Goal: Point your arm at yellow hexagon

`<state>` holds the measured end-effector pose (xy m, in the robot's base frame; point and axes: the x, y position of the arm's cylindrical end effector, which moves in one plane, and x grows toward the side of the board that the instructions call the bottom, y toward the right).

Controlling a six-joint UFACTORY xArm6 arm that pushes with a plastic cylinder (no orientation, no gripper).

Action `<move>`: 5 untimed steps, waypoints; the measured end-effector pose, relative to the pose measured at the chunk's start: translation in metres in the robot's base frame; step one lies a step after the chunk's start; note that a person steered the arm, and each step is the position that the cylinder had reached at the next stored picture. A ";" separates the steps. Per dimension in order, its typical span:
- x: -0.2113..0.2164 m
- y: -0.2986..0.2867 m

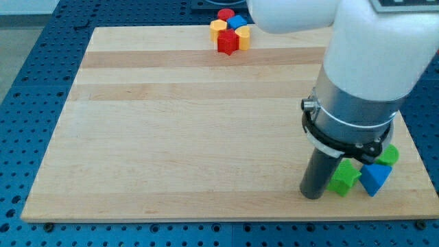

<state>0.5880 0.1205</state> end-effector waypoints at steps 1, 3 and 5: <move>-0.006 0.009; -0.008 0.009; -0.081 -0.076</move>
<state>0.5069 0.0441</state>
